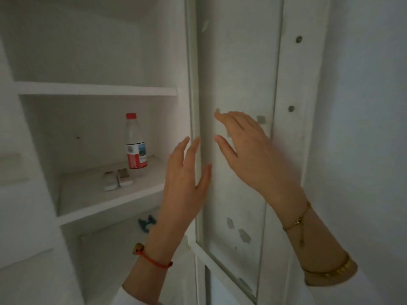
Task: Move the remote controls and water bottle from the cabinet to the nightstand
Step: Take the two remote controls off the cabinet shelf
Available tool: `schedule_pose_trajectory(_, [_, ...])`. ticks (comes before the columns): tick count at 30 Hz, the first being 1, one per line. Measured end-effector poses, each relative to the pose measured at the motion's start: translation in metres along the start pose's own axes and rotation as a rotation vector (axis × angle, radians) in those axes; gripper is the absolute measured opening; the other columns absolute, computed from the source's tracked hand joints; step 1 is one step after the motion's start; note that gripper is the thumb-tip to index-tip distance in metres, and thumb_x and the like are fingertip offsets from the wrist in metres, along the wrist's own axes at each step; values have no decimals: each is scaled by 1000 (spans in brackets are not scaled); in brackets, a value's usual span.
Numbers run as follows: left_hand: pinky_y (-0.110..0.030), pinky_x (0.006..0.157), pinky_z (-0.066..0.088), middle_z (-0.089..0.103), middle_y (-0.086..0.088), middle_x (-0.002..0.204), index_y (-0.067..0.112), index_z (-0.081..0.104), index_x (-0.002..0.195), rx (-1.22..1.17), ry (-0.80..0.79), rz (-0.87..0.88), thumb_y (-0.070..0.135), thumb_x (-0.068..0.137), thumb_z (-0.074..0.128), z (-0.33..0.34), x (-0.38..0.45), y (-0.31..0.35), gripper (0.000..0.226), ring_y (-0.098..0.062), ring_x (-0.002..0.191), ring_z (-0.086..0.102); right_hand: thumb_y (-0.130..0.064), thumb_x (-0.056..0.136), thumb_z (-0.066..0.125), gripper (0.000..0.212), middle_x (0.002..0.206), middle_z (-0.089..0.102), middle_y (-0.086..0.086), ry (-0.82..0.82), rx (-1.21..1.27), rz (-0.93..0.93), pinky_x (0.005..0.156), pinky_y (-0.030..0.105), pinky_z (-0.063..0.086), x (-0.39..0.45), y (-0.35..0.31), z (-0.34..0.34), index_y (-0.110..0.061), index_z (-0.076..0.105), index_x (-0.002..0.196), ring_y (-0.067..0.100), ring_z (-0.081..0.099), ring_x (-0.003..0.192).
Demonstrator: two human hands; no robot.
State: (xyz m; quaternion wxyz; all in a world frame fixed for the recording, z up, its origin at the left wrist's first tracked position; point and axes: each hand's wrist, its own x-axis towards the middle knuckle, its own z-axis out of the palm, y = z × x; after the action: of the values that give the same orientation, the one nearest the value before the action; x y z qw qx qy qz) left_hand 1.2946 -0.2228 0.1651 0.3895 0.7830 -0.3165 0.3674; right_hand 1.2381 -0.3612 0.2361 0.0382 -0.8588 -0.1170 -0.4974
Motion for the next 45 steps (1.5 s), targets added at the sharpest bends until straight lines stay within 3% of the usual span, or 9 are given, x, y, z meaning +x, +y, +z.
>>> schedule_pose_trajectory(3, [-35, 118, 25, 29, -4, 157, 20, 27, 151, 119, 10, -107, 39, 96, 44, -20, -6, -30, 60, -19, 145, 27, -26, 100, 45, 45, 134, 53, 9, -85, 152, 32, 107, 32, 33, 8, -16, 28, -10, 42, 141, 23, 46, 126])
schedule_pose_trajectory(7, [-42, 112, 37, 41, -10, 148, 12, 36, 147, 245, 22, -186, 31, 96, 48, -52, -10, -70, 55, -27, 135, 42, -27, 100, 44, 46, 139, 50, 6, -171, 267, 21, 106, 31, 33, 23, -38, 76, -12, 39, 143, 21, 43, 129])
schedule_pose_trajectory(11, [-26, 104, 33, 44, -11, 144, 10, 38, 144, 340, 15, -291, 25, 96, 52, -81, -9, -114, 53, -26, 129, 46, -27, 99, 46, 42, 134, 54, 7, -259, 348, 26, 100, 36, 40, 39, -61, 133, -12, 43, 138, 24, 47, 121])
schedule_pose_trajectory(19, [-33, 111, 30, 35, -14, 151, 7, 32, 148, 398, -78, -479, 25, 97, 51, -107, 7, -191, 57, -30, 138, 37, -25, 96, 51, 25, 103, 62, 11, -403, 459, 28, 78, 36, 49, 63, -99, 235, -9, 56, 114, 26, 58, 91])
schedule_pose_trajectory(29, [-38, 106, 34, 43, -20, 144, 8, 31, 147, 438, -303, -740, 36, 99, 43, -86, 37, -261, 56, -35, 133, 39, -33, 96, 50, 34, 102, 65, 13, -564, 425, 129, 75, 39, 53, 84, -118, 307, -2, 60, 106, 29, 63, 90])
schedule_pose_trajectory(33, [-40, 98, 40, 53, -19, 135, 9, 43, 135, 547, -369, -800, 43, 98, 42, -76, 44, -272, 50, -36, 125, 45, -38, 95, 51, 33, 68, 49, 0, -641, 361, 197, 47, 26, 33, 84, -122, 325, -12, 51, 75, 25, 57, 70])
schedule_pose_trajectory(35, [-40, 98, 38, 54, -17, 134, 11, 46, 132, 601, -392, -819, 44, 97, 42, -73, 47, -275, 48, -34, 126, 43, -39, 95, 51, 33, 70, 50, 0, -653, 341, 234, 50, 26, 34, 85, -125, 329, -9, 56, 85, 25, 58, 72])
schedule_pose_trajectory(40, [-36, 95, 45, 58, -16, 131, 7, 51, 131, 475, -341, -854, 38, 93, 54, -73, 53, -281, 49, -33, 120, 54, -41, 93, 53, 41, 107, 65, 13, -665, 247, 235, 67, 31, 44, 87, -132, 332, -4, 61, 110, 29, 64, 96])
schedule_pose_trajectory(45, [-30, 90, 44, 60, -14, 132, 7, 49, 134, 376, -277, -914, 31, 91, 59, -74, 57, -274, 50, -32, 119, 57, -36, 92, 57, 33, 86, 65, 8, -738, 434, 347, 60, 28, 40, 87, -131, 332, -4, 65, 97, 27, 64, 86])
